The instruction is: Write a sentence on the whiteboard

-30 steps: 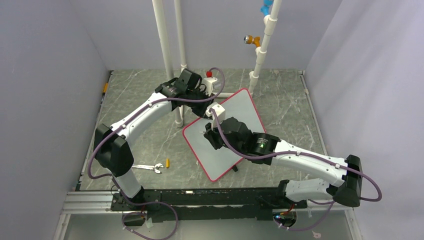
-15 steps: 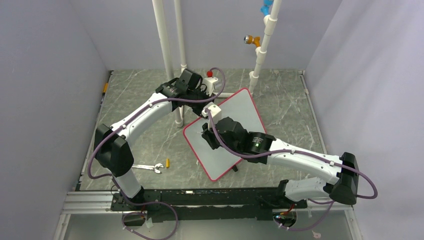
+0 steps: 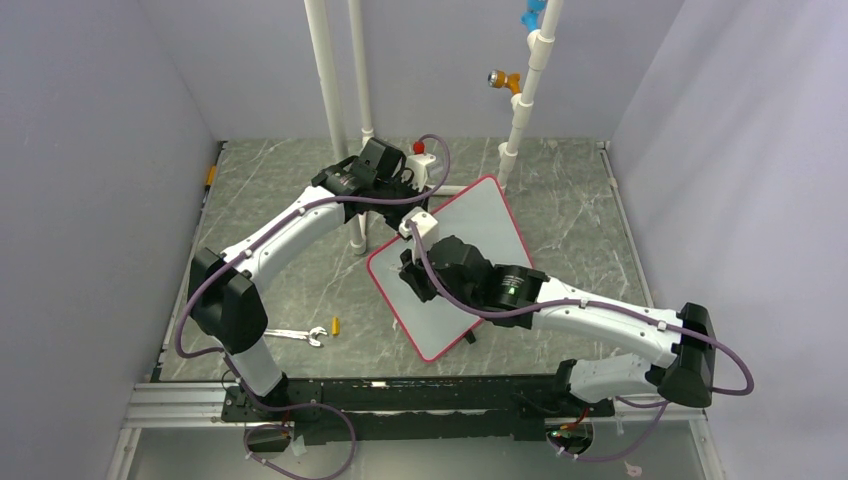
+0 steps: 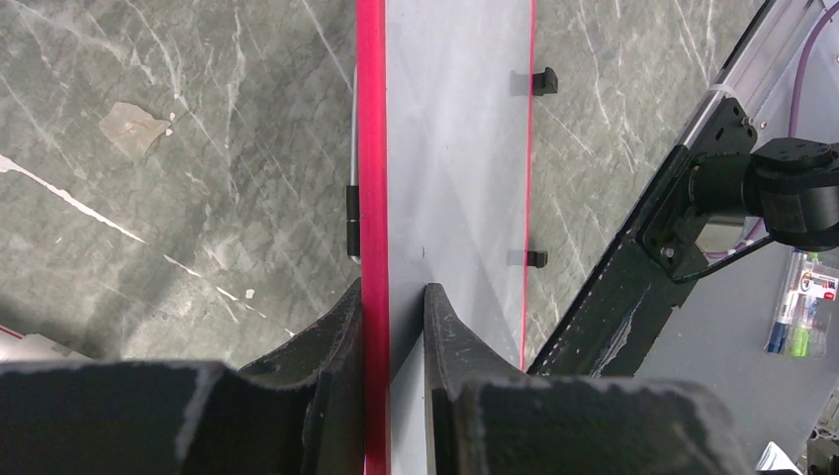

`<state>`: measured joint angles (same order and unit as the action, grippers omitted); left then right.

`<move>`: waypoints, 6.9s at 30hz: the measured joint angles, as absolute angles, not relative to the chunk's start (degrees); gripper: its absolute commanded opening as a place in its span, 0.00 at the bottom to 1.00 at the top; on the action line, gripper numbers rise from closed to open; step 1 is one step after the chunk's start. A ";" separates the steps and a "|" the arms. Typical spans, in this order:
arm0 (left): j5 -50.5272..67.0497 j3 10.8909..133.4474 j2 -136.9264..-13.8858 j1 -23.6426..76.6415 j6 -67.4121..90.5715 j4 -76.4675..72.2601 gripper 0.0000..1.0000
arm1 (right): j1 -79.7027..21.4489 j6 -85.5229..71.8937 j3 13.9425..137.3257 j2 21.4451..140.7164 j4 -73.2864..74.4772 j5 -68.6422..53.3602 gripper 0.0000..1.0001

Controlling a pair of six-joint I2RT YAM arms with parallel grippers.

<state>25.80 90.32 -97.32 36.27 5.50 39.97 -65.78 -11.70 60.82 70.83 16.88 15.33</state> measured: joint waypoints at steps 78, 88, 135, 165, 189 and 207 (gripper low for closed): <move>24.62 90.35 -97.32 36.47 5.69 40.03 0.00 | -67.16 -13.45 61.12 72.05 16.19 18.72 0.00; 24.56 90.35 -97.32 36.47 5.69 40.05 0.00 | -67.18 -14.46 59.42 71.20 16.23 16.10 0.00; 24.49 90.45 -97.32 36.64 5.87 40.05 0.00 | -67.11 -18.22 54.68 66.37 18.57 17.80 0.00; 24.23 90.50 -97.32 36.69 5.69 40.07 0.00 | -67.18 -20.18 55.00 67.70 17.67 21.28 0.00; 24.12 90.50 -97.34 36.69 5.69 40.07 0.00 | -67.16 -21.32 53.17 66.19 19.86 19.22 0.00; 23.68 91.00 -97.34 37.12 6.90 40.53 0.00 | -66.26 -19.27 55.02 58.39 20.75 20.29 0.00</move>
<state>23.68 91.00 -97.34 37.12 6.90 40.53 -66.26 -19.27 55.02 58.39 20.75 20.29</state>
